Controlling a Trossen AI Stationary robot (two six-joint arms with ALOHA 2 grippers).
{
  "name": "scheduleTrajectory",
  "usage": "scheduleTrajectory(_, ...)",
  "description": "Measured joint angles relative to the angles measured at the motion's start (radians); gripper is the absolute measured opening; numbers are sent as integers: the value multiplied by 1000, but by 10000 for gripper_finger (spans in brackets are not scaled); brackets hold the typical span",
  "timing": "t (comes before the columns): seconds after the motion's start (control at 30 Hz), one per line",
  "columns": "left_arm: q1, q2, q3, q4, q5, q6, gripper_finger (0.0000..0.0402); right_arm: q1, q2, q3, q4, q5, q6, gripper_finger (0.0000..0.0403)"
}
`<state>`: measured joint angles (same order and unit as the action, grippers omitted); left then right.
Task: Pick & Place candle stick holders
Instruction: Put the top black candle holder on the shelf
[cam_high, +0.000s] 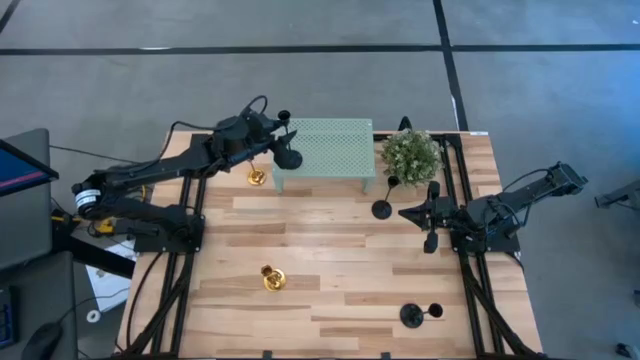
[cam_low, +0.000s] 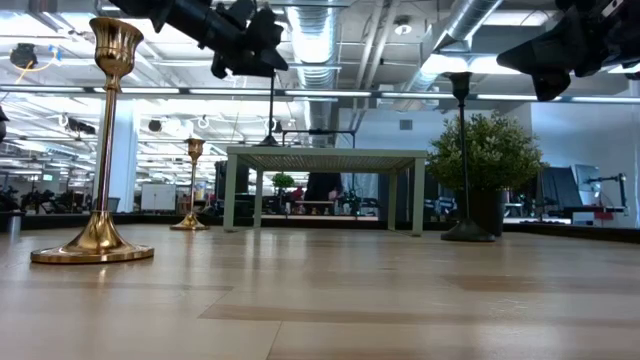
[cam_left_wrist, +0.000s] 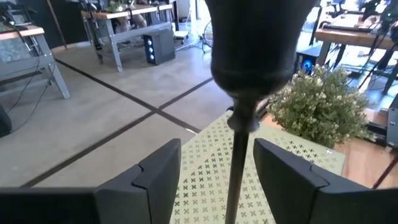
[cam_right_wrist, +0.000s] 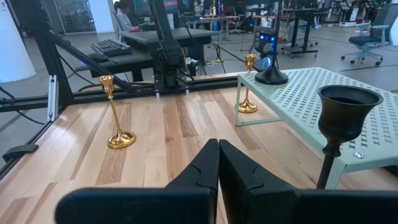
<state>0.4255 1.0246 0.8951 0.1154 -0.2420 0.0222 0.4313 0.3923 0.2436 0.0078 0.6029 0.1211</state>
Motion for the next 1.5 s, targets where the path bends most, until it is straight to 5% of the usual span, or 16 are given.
scheduleTrajectory(0.7, -47, -284, 0, -347, 48, -4, 198, 0, 0, 0, 0, -3, 2, 0)
scheduleTrajectory(1.0, -166, -294, 0, -424, 291, -30, 106, 0, 0, 0, 37, 0, 3, 0)
scheduleTrajectory(1.27, -291, -290, -59, -426, 184, 23, 9, 0, 2, 0, 13, 0, 37, 0)
scheduleTrajectory(1.5, -318, -290, -127, -391, 120, -4, 7, 0, 2, 0, 13, 0, 37, 0)
